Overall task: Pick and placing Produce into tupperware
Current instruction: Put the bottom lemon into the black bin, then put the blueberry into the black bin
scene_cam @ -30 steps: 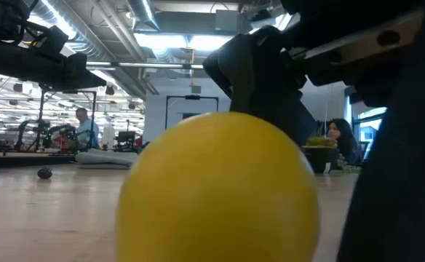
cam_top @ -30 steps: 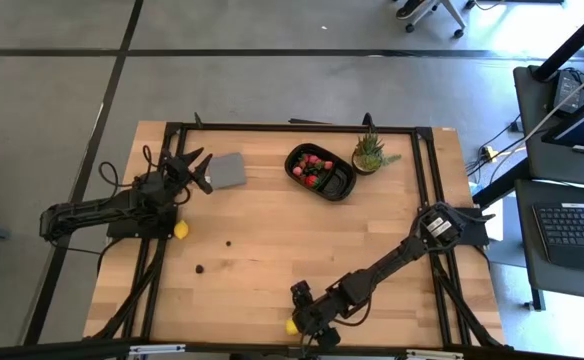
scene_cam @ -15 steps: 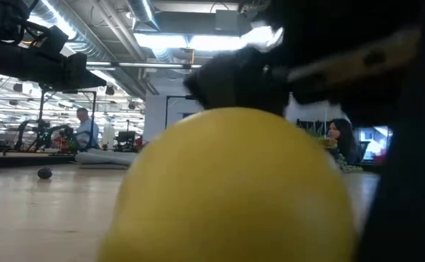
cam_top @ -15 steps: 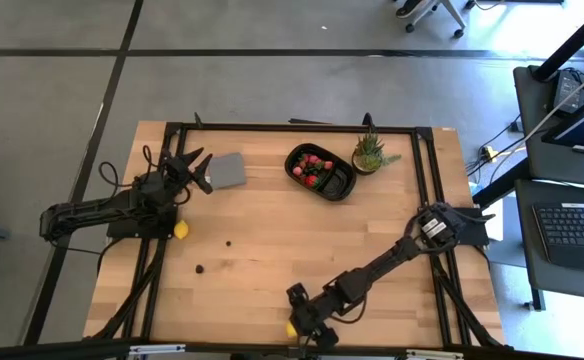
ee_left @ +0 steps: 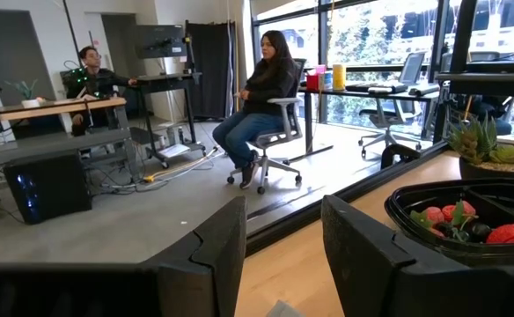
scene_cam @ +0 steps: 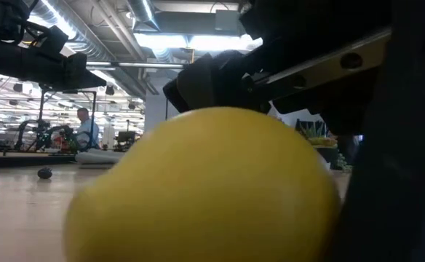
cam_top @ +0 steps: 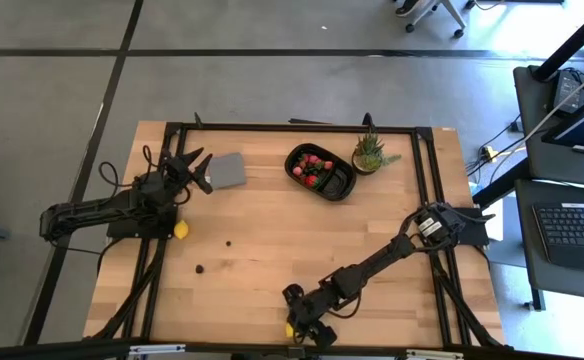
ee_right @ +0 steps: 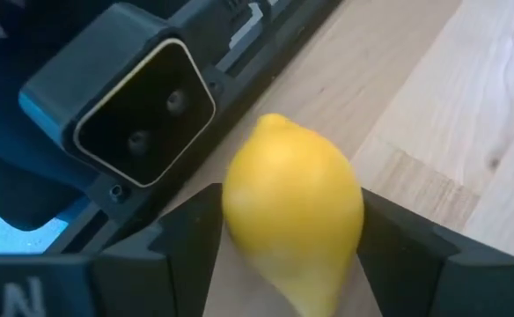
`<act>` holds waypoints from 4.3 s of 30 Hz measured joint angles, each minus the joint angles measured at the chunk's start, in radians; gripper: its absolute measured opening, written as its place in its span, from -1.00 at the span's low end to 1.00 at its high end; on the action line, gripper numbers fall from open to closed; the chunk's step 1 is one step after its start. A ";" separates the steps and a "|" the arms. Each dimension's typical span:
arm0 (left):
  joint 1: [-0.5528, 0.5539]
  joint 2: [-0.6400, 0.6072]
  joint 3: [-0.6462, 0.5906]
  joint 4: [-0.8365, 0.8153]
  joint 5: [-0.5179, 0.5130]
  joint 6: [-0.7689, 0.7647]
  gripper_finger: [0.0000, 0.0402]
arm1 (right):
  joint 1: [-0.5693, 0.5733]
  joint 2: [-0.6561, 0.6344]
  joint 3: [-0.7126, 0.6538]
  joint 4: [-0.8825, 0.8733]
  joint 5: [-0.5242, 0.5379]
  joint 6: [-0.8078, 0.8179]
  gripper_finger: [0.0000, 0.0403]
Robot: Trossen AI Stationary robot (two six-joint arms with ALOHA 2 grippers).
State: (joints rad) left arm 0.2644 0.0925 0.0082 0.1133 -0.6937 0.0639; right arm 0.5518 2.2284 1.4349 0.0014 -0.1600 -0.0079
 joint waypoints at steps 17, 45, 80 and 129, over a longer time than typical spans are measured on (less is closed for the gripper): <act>0.000 0.000 0.000 0.000 0.000 0.000 -0.30 | -0.002 0.000 0.000 0.017 0.000 -0.005 0.19; 0.000 0.000 0.000 0.000 0.000 0.000 -0.30 | -0.063 -0.106 -0.002 -0.106 0.058 0.028 0.05; -0.001 -0.001 0.000 -0.008 0.004 0.000 -0.30 | -0.938 -0.499 -0.080 -0.880 0.183 0.180 0.05; -0.001 -0.001 0.001 0.026 0.167 0.043 0.44 | -0.927 -0.499 -0.034 -0.660 0.173 0.078 0.70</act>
State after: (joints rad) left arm 0.2634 0.0915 0.0090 0.1388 -0.5262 0.1066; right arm -0.3753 1.7298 1.4009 -0.6585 0.0132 0.0698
